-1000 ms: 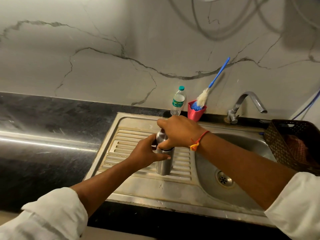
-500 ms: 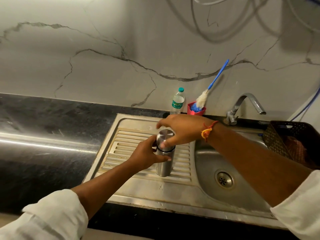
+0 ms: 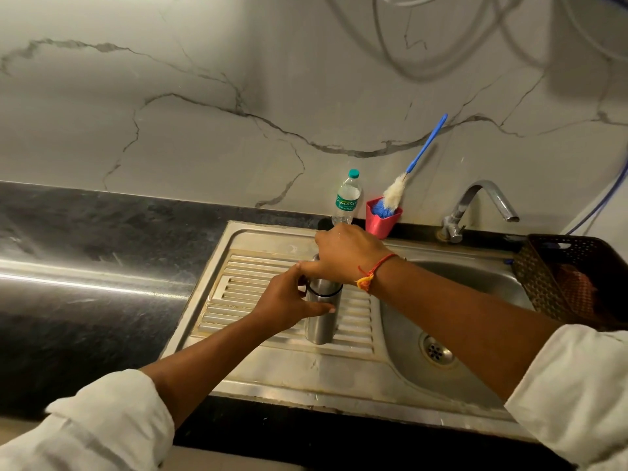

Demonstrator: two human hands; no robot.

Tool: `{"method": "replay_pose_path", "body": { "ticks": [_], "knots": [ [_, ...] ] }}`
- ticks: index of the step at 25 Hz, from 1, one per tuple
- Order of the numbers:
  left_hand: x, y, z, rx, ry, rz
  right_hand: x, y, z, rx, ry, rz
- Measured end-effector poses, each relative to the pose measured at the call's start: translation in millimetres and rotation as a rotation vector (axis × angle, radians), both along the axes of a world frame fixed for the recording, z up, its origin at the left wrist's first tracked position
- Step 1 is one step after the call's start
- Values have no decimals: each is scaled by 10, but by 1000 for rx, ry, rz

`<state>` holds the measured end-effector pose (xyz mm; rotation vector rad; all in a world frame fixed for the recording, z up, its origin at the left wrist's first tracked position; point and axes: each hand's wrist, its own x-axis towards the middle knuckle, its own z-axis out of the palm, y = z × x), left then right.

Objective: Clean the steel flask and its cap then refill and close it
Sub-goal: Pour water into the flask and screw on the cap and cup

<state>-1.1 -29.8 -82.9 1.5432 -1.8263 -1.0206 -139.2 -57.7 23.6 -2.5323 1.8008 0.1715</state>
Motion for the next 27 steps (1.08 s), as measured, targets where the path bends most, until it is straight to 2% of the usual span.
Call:
{"method": "replay_pose_path", "body": {
  "ticks": [6,8,11,12,14,16,18,20,22,25,27],
  "knots": [
    [-4,-28,8,17,-27,-19,-56,-74,59,68,24,-121],
    [9,-25,22,22,-14,-18,-136,-85,149,94,31,4],
    [18,-20,29,8,-9,-40,-201,-77,173,260,20,296],
    [17,-16,31,3,-11,-43,-190,-64,145,277,14,324],
    [6,-19,13,0,-7,-25,-128,-24,60,182,-30,224],
    [-14,-9,15,5,-17,-3,-53,17,-31,71,-69,3],
    [-24,-15,7,-4,-32,-6,-46,0,-36,90,-40,-133],
    [-14,-19,-5,-9,-32,-15,-121,-45,45,183,-45,-176],
    [-2,-25,-2,-7,-28,-19,-229,-47,138,219,-46,-73],
    [17,-30,-10,-6,-11,-32,-323,5,141,260,-94,259],
    [10,-24,2,1,5,-28,-308,41,79,241,-119,345]
  ]
}}
